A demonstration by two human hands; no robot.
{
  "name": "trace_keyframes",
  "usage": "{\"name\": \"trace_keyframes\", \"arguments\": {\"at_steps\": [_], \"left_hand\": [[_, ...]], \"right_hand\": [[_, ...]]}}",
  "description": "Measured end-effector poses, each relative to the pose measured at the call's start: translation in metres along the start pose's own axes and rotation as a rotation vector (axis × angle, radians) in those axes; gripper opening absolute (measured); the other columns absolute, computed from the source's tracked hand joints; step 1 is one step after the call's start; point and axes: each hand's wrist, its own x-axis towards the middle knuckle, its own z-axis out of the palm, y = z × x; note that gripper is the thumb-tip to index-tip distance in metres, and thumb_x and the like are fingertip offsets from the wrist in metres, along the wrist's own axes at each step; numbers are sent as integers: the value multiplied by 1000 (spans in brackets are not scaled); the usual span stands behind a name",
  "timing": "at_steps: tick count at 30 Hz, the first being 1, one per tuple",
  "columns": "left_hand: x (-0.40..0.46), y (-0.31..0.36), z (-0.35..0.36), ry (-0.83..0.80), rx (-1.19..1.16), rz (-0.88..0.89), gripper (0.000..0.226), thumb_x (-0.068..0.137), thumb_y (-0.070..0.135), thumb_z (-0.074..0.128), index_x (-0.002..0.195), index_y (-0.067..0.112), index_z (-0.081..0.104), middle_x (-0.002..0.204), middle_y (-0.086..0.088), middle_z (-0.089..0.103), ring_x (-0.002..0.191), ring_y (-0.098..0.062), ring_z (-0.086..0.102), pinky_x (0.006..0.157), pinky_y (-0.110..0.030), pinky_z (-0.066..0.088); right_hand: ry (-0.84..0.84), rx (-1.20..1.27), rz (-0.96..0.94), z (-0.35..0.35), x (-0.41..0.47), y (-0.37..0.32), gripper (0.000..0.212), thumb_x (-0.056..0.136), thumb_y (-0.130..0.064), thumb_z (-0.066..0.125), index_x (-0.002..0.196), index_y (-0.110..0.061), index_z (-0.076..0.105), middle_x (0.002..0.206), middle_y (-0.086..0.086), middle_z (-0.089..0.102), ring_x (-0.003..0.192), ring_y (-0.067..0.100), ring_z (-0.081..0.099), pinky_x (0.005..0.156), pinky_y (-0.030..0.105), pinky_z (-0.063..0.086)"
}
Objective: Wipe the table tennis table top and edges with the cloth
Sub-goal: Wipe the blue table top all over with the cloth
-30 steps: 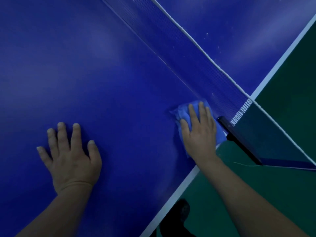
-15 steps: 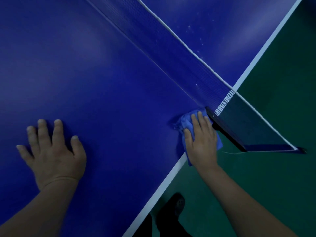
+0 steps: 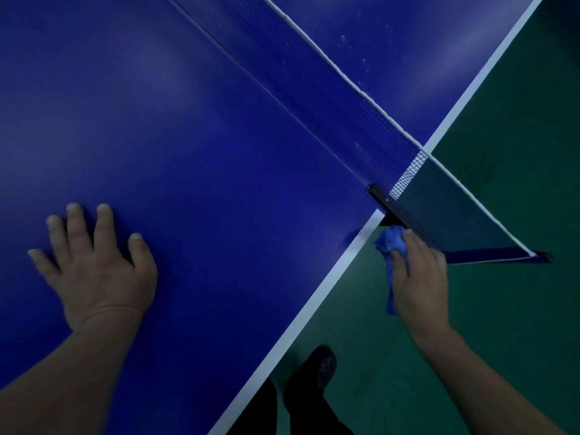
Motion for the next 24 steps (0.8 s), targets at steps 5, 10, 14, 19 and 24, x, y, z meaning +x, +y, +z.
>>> {"name": "trace_keyframes", "arguments": {"at_steps": [5, 10, 14, 19, 24], "left_hand": [[-1, 1, -2, 2, 6, 7, 61, 102, 47, 35, 156, 21, 25, 168, -8, 9, 156, -26, -1, 122, -60, -1], [-1, 2, -3, -2, 6, 5, 61, 103, 45, 37, 157, 20, 25, 168, -8, 9, 156, -27, -2, 122, -60, -2], [-2, 4, -7, -7, 8, 7, 61, 103, 45, 37, 157, 20, 25, 168, -8, 9, 156, -27, -3, 123, -58, -5], [-1, 3, -8, -23, 21, 11, 64, 101, 49, 35, 159, 22, 23, 169, -7, 6, 156, -25, -5, 123, -56, -6], [0, -1, -7, -26, -21, 47, 67, 100, 53, 32, 159, 22, 22, 170, -5, 5, 156, -22, -7, 123, -54, -10]], "right_hand": [[-94, 68, -40, 27, 57, -54, 42, 99, -20, 57, 137, -1, 57, 140, 16, 58, 115, 29, 47, 103, 30, 32], [-240, -50, 96, 7, 18, -6, 20, 100, -22, 50, 94, -7, 62, 88, 15, 66, 88, 37, 63, 74, 35, 33], [-278, 134, 238, -15, -9, 1, 50, 99, -41, 36, 109, -1, 63, 98, 16, 67, 85, 36, 59, 78, 39, 44], [-261, 268, -32, 23, 63, -60, 50, 104, -42, 38, 124, -3, 62, 117, 14, 66, 100, 34, 56, 93, 51, 48], [-201, 58, -146, 63, 83, -118, 60, 102, -44, 39, 141, -2, 54, 148, 16, 52, 127, 37, 48, 109, 45, 37]]}}
